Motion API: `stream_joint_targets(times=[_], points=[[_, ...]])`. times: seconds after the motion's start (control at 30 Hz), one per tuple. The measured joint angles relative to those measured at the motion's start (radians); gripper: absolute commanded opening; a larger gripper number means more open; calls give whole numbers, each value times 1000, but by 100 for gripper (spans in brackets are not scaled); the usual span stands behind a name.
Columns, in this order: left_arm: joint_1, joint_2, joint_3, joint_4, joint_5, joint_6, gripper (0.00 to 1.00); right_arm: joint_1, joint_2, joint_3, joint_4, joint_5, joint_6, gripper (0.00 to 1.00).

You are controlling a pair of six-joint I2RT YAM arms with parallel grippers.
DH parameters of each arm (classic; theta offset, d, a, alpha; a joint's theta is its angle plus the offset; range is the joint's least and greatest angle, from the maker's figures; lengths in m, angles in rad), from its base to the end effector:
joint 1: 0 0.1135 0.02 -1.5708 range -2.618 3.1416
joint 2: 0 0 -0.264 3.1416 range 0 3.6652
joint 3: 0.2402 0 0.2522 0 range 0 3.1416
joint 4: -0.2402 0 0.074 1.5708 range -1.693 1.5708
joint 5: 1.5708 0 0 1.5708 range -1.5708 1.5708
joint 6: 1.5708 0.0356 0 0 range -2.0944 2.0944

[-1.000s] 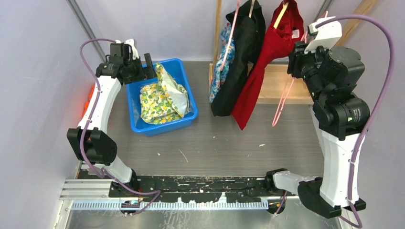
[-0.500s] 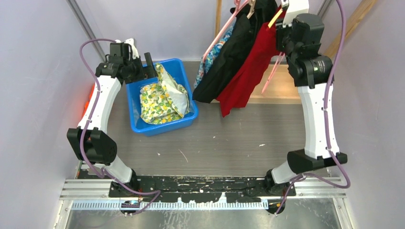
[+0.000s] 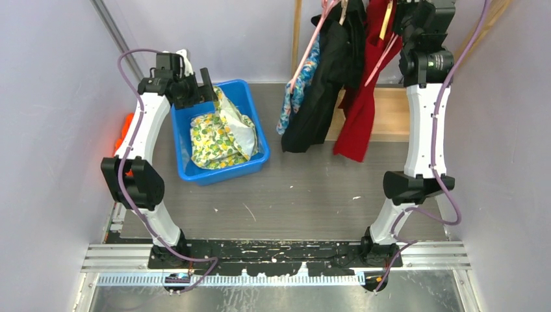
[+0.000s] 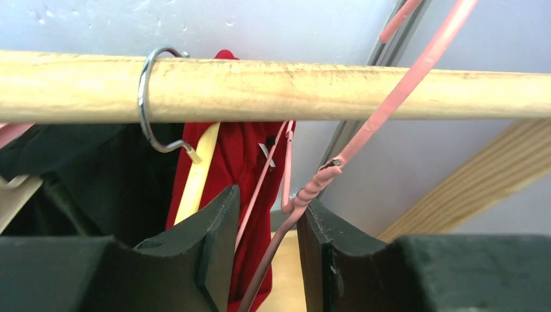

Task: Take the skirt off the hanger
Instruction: Place the hanger at the clothesline.

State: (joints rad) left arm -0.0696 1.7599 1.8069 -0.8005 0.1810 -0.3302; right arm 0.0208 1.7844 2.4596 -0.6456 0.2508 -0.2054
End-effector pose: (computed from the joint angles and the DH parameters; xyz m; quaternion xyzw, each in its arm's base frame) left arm 0.3896 -0.0336 0.3696 -0.0831 0.9108 -0.1599 0.3714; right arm 0.3382 -0.0018 0.5747 0.0112 0.6968 -0.1524 0.7008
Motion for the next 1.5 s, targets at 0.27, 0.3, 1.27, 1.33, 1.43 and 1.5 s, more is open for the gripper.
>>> stream_joint_targets(times=[0.27,0.3,1.27,1.33,1.43,1.5], points=[[8,58,43,0,5,0,99,-77,83,24,103,-59,39,1],[8,58,44,1,5,-2,99,-93,83,24,116,-65,47,1],[8,60,26,25,48,-6,99,-170,-248,-349,138,-150,183,1],[8,60,9,26,53,-6,100,-140,-291,-351,112,-160,198,1],[8,60,-10,26,61,-7,99,-103,-354,-341,58,-201,232,1],[8,60,-11,27,69,-8,99,-97,-377,-321,31,-221,244,1]])
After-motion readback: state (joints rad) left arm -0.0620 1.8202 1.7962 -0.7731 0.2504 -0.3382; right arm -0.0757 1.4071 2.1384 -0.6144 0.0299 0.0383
